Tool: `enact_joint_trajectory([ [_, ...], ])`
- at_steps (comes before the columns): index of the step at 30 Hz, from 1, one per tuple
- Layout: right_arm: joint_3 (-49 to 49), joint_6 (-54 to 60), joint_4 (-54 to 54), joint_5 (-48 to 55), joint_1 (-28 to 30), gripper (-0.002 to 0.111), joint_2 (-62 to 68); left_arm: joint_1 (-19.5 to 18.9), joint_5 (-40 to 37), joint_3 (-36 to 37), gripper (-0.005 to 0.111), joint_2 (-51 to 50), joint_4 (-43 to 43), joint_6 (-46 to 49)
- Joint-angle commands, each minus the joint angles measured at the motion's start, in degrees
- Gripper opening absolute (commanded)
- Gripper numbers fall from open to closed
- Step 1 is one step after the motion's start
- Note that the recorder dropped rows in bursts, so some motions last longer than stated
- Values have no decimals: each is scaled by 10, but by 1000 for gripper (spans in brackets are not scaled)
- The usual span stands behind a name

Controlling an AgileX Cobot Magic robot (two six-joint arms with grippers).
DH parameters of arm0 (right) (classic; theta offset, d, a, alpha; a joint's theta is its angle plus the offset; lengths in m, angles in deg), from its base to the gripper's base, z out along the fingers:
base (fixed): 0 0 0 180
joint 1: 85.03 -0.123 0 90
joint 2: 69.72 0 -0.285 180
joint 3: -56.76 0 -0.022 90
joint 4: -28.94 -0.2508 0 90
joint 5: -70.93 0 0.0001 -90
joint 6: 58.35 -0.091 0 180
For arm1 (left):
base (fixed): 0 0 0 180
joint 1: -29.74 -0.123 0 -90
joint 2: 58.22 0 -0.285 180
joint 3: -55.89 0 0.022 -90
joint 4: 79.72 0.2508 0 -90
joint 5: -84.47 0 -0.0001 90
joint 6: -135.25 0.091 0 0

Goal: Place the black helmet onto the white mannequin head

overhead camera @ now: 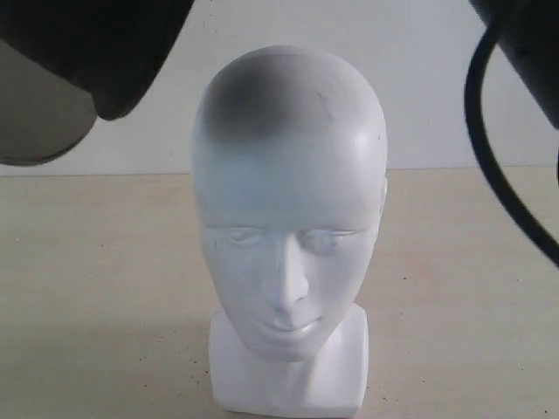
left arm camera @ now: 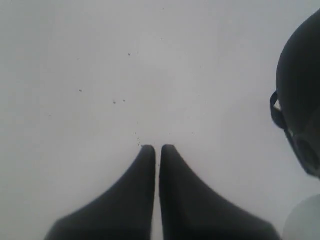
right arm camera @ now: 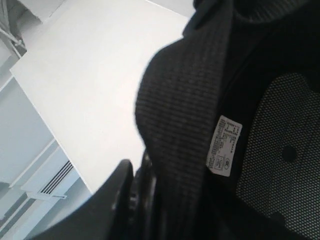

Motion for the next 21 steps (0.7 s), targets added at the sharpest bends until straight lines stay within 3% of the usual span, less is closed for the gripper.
enact_joint_trajectory([
  [1, -41, 24, -59, -48, -2, 0, -8, 2, -44, -80, 4, -13, 29, -9],
  [13, -113, 91, -96, -48, 0, 0, -33, 16, -214, -386, 4, -271, 50, -9],
  [16, -132, 114, -97, -48, 0, 0, -33, 74, -266, -473, 4, -361, 45, 36],
  [21, -148, 166, -106, -48, 0, 0, -44, 164, -327, -558, 4, -455, 33, 160],
])
